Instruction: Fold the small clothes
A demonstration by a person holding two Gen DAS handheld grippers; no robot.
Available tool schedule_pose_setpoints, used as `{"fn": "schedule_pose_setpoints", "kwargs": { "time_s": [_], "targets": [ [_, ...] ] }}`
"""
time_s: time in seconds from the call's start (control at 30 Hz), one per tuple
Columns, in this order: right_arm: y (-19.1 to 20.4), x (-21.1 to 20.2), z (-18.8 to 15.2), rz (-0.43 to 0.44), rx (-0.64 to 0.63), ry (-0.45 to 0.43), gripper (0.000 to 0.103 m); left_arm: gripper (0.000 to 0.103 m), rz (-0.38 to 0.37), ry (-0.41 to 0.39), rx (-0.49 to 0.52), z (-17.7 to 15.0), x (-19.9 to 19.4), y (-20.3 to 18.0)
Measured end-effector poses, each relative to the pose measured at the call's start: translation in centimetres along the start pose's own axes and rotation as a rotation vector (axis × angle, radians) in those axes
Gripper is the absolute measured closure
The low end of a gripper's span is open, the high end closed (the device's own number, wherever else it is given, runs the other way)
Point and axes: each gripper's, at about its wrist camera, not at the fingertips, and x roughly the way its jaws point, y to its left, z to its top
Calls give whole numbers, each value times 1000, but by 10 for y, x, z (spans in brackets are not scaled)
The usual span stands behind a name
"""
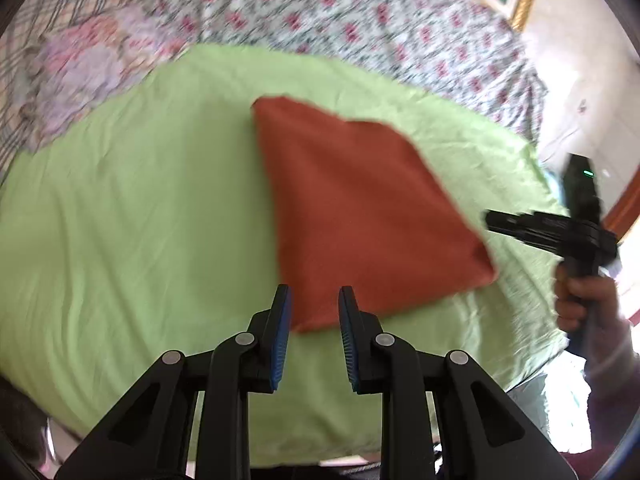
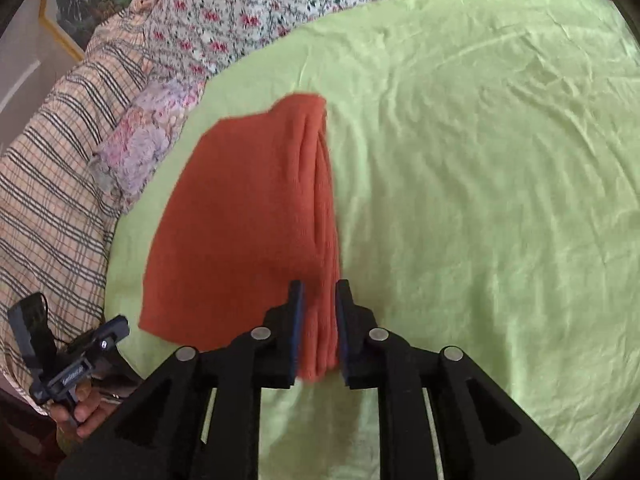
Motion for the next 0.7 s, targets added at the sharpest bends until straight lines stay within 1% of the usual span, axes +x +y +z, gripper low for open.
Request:
{"fn": "schedule_pose_setpoints", "kwargs": {
  "time_s": [0.03, 0.07, 0.1, 0.13, 0.2, 0.27, 0.3, 0.33, 0.37, 0.43, 0.5, 0.57, 0.63, 0.7],
  "targets": [
    [2, 2, 9, 6, -1, -12, 78, 78, -26, -17, 4, 6, 2, -3],
    [6, 5, 19, 13, -9, -26, 76, 78, -45, -12, 6, 10, 7, -4],
    [9, 11, 30, 21, -17, -43, 70, 78, -52, -1, 8, 14, 15, -7],
    [12, 20, 40, 33, -18, -49, 66, 78, -51, 2, 12, 16, 20, -10],
    [12, 35, 56, 45, 1, -42, 66, 79, -70, 22, 20, 17, 35, -13],
    [13, 59, 72, 43, 26, -30, 66, 79, -101, 72, 23, 16, 55, -13],
    [12, 67, 77, 44, 40, -21, 66, 79, -89, 98, 25, 14, 63, -12],
    [10, 78, 82, 51, 58, -1, 75, 81, -69, 119, 30, 13, 71, -13],
    [10, 86, 86, 53, 59, 23, 91, 82, -60, 133, 37, 10, 76, -12],
    [12, 82, 86, 28, 25, 1, 92, 87, -52, 149, 43, 5, 84, -8],
    [16, 78, 84, 3, -6, -14, 93, 87, -65, 156, 24, 3, 88, -5],
    [14, 90, 79, -63, -37, 2, 93, 88, -70, 157, 16, 4, 88, -5],
    [7, 101, 76, -75, -18, 11, 93, 88, -58, 156, 24, 3, 88, -7],
    [4, 99, 75, -69, 6, -1, 92, 89, -56, 155, 15, 2, 88, -7]
  ]
}}
